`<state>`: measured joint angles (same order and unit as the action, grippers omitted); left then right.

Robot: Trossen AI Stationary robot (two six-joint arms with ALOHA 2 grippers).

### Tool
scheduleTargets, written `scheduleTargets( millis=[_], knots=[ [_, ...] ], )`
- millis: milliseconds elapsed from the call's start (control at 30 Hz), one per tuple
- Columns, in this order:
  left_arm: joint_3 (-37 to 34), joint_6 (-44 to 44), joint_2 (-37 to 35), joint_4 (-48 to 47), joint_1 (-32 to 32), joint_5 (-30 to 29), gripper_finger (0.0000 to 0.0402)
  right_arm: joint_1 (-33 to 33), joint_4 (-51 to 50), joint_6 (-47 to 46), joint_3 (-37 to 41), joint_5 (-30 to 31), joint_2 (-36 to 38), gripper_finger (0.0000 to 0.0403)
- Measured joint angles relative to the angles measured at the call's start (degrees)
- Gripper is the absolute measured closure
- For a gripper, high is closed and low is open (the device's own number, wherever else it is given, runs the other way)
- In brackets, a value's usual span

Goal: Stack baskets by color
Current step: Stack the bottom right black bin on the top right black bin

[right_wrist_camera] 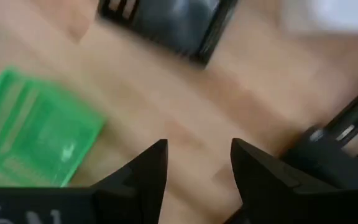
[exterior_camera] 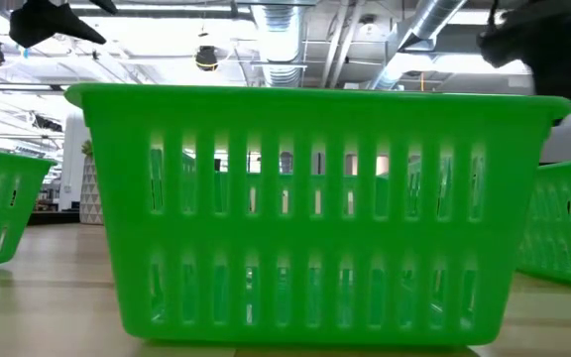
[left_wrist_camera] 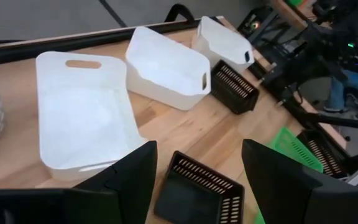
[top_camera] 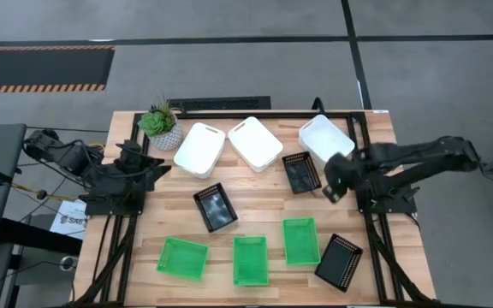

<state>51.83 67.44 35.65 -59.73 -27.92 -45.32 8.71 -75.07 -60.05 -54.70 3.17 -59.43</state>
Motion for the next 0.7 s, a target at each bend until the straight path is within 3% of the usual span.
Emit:
scheduleTargets(
  millis=[367, 500, 700],
  knots=[
    [0.0, -0.4, 0.0, 0.2, 0.0, 0.0, 0.0178, 36.6, 3.4, -32.2, -0.1, -0.5, -7.5, 0.0196],
    [0.0, -0.5, 0.0, 0.2, 0.0, 0.0, 0.0178, 42.2, 7.6, -39.7, -0.1, -0.5, -11.0, 0.0190],
    [0.0, -1.1, 0.0, 0.2, 0.0, -0.7, 0.0178, 44.2, 11.6, -39.3, 0.9, -0.8, -15.8, 0.0192]
  ],
)
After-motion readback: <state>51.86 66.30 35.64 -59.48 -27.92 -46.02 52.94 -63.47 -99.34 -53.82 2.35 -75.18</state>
